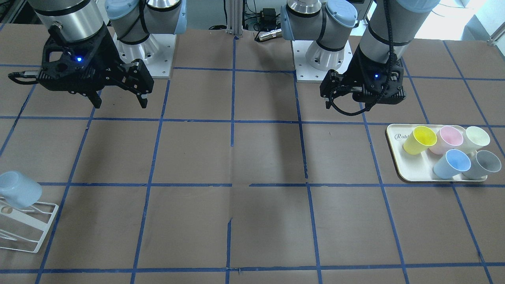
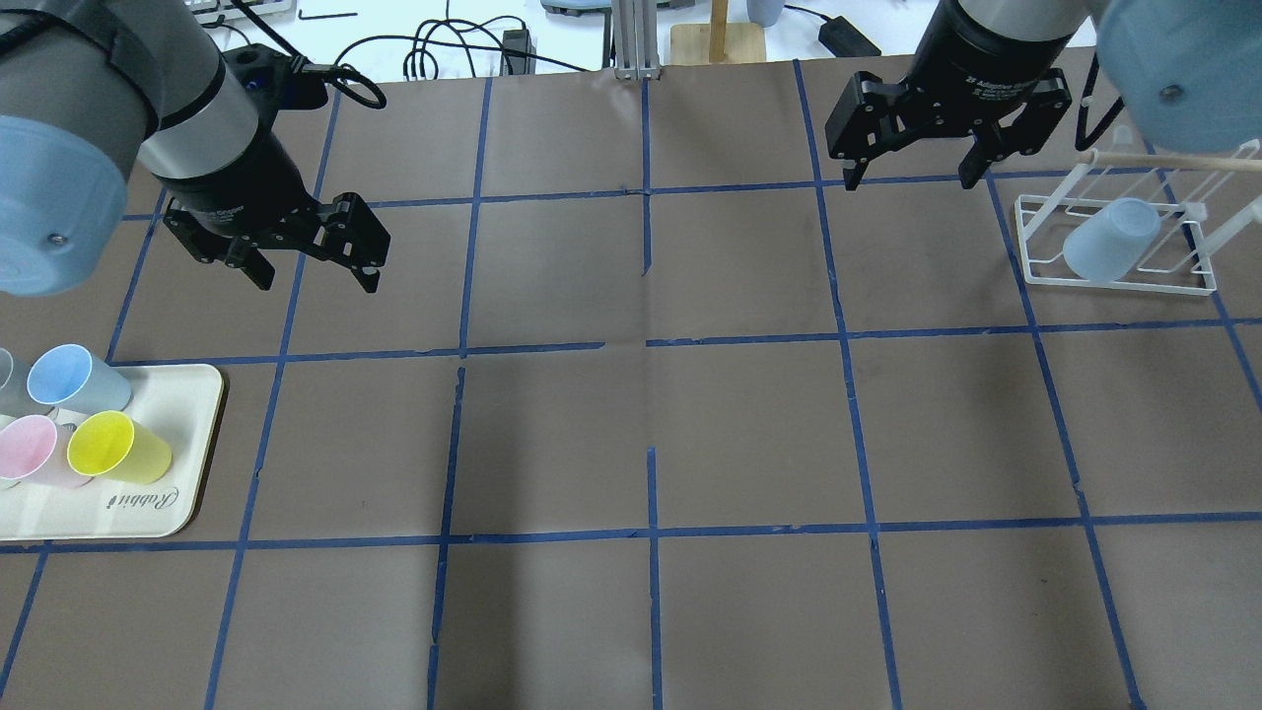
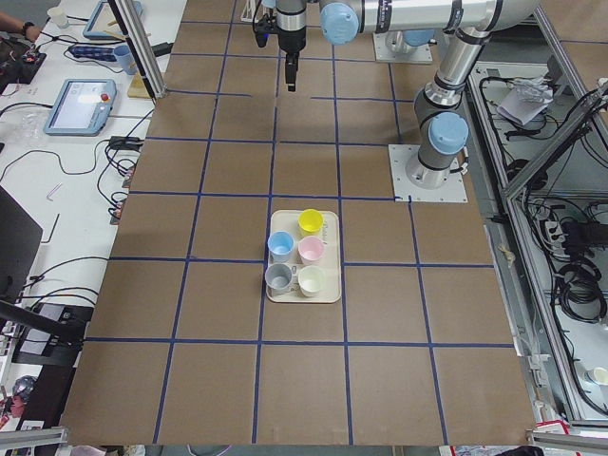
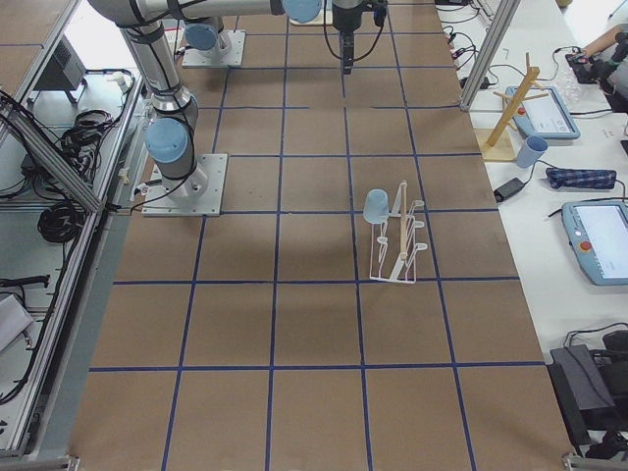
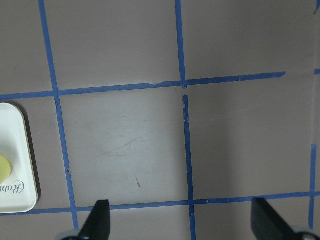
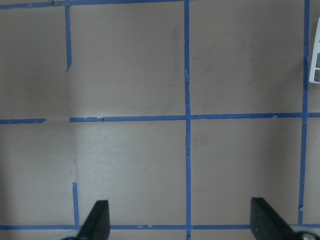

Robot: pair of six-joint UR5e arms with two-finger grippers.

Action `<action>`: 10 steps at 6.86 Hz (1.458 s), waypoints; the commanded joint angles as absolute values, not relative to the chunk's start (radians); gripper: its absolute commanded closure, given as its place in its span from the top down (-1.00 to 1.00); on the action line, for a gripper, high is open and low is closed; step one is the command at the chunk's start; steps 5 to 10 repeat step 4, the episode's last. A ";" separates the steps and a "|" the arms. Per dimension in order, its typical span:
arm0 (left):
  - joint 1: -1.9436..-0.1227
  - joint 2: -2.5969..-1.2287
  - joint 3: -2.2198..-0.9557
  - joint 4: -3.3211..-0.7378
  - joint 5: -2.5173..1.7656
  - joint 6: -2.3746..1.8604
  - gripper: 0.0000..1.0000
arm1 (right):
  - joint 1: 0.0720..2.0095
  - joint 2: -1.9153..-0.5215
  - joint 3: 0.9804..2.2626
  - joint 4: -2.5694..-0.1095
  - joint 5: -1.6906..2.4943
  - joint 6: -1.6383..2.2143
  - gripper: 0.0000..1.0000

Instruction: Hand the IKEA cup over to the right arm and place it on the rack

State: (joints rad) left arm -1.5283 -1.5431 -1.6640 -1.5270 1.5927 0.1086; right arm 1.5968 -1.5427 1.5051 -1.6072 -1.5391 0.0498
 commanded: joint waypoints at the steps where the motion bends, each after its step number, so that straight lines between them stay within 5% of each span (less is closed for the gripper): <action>1: -1.529 -1.540 -1.667 -1.531 1.586 0.109 1.00 | 1.597 -1.542 1.506 -1.605 -1.565 0.077 1.00; 10: -1.528 -1.540 -1.666 -1.528 1.586 0.109 1.00 | 1.597 -1.540 1.506 -1.605 -1.555 0.075 1.00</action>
